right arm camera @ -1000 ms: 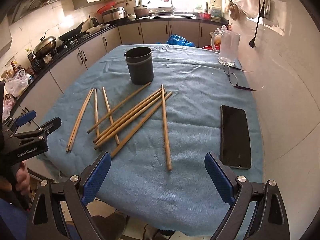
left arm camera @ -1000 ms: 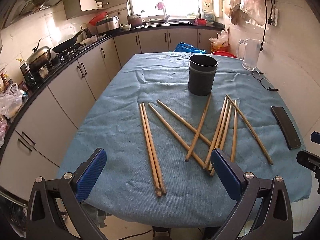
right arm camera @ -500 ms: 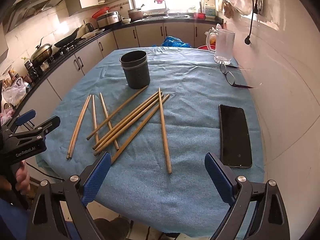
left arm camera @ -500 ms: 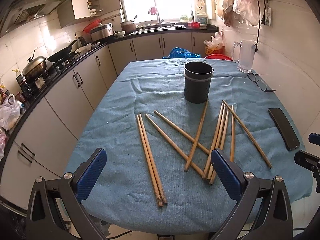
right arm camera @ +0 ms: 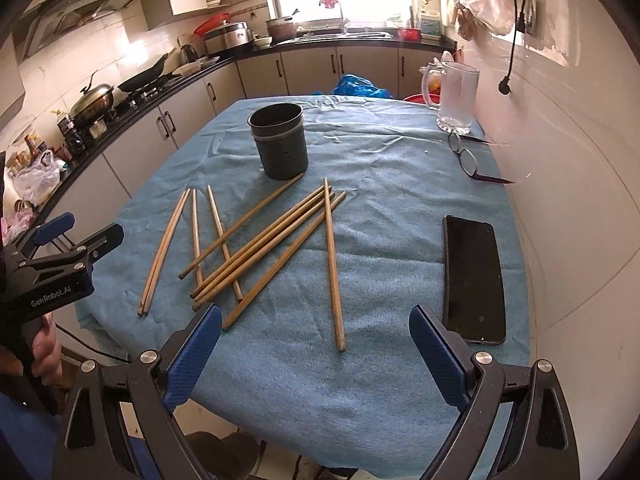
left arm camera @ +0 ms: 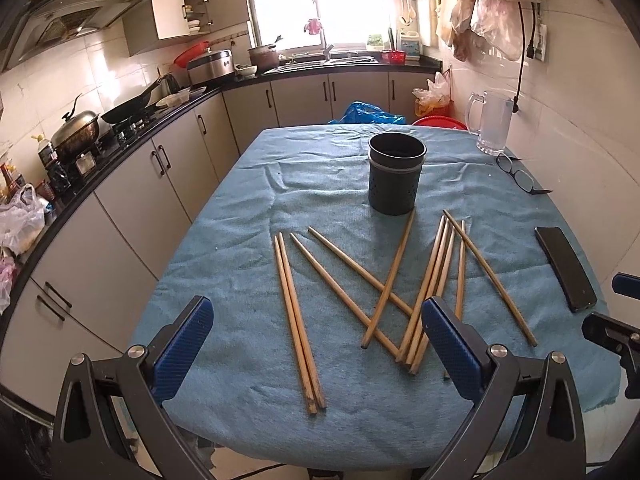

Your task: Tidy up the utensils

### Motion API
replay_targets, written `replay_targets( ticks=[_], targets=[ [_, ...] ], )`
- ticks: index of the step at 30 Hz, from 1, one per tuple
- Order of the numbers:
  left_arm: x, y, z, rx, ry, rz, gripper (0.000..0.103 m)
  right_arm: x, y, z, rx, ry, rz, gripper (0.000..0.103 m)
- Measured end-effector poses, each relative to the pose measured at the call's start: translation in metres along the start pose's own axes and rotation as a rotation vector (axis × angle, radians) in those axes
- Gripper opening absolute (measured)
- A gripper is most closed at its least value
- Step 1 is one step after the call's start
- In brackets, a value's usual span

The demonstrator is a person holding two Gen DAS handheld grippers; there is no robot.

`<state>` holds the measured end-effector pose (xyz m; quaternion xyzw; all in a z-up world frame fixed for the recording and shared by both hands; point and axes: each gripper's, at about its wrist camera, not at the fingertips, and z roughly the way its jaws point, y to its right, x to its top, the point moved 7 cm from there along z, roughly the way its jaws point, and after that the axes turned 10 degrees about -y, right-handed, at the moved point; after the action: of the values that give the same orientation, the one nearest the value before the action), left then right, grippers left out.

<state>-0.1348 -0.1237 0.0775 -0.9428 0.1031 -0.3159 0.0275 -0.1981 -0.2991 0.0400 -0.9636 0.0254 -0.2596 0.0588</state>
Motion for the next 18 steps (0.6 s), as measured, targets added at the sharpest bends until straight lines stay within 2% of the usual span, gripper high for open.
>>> replay_targets(
  ticks=[6,12,18],
  targets=[
    [-0.011,0.016,-0.003,0.000,-0.016,-0.020,0.103,-0.008,0.011,-0.003,0.009,-0.013,-0.027,0.097],
    [-0.031,0.039,0.002,-0.010,-0.065,-0.047,0.103,-0.022,0.028,-0.002,0.011,-0.056,-0.057,0.097],
    [-0.036,0.055,0.004,-0.018,-0.099,-0.027,0.103,-0.036,0.043,0.002,0.018,-0.100,-0.049,0.096]
  ],
)
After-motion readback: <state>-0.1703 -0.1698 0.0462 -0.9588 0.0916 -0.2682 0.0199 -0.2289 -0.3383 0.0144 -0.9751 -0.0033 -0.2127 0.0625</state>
